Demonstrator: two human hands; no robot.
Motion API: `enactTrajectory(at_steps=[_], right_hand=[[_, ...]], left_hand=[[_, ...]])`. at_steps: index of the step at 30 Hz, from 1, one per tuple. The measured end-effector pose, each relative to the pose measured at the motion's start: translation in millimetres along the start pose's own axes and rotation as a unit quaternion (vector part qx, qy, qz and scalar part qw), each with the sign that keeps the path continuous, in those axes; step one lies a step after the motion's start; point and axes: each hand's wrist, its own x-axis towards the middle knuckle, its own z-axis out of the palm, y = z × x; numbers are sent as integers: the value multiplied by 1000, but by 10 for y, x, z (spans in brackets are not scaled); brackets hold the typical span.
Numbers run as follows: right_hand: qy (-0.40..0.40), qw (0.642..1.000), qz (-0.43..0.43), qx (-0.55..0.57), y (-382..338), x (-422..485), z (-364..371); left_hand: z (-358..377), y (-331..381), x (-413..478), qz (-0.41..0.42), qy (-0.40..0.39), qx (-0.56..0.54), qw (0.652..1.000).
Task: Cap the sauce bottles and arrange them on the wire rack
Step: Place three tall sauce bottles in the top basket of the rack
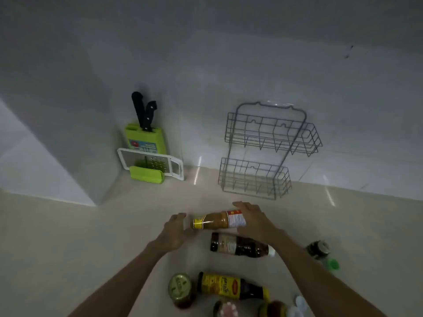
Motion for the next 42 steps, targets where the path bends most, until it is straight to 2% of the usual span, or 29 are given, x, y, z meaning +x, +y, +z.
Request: enactTrajectory(at_steps=[7,14,17,19,22,24,26,29,32,35,39,42], right_hand=[[-39,998,-15,-43,120,315,86],[-78,994,-38,-64,141,504,91],[-124,992,-30,5,168,542,105],[-86,994,-11,66,182,507,121],[16,990,24,135,221,376,163],[66,983,42,168,238,276,173],[113,973,48,197,226,190,107],[193,951,33,239,131,92,-207],[270,929,-18,253,-116,56,-724],[358,893,-55,267,-407,124,-1299],[447,841,-78,294,-648,368,-1811],[457,831,-72,308,-713,632,-1949]], left_hand=[[124,-106,269,82,0,202,976],[-144,41,340,171,88,171,966],[-406,216,412,219,136,189,948],[-550,399,454,276,164,185,929],[-689,734,510,345,192,161,905],[-750,928,544,347,235,102,902],[-848,1079,568,316,273,16,909],[-1023,1244,599,271,293,-88,913],[-1141,1368,704,188,255,-185,930],[-1213,1531,804,100,163,-303,934],[-1239,1697,824,102,83,-350,928],[-1230,1724,823,102,61,-378,918]])
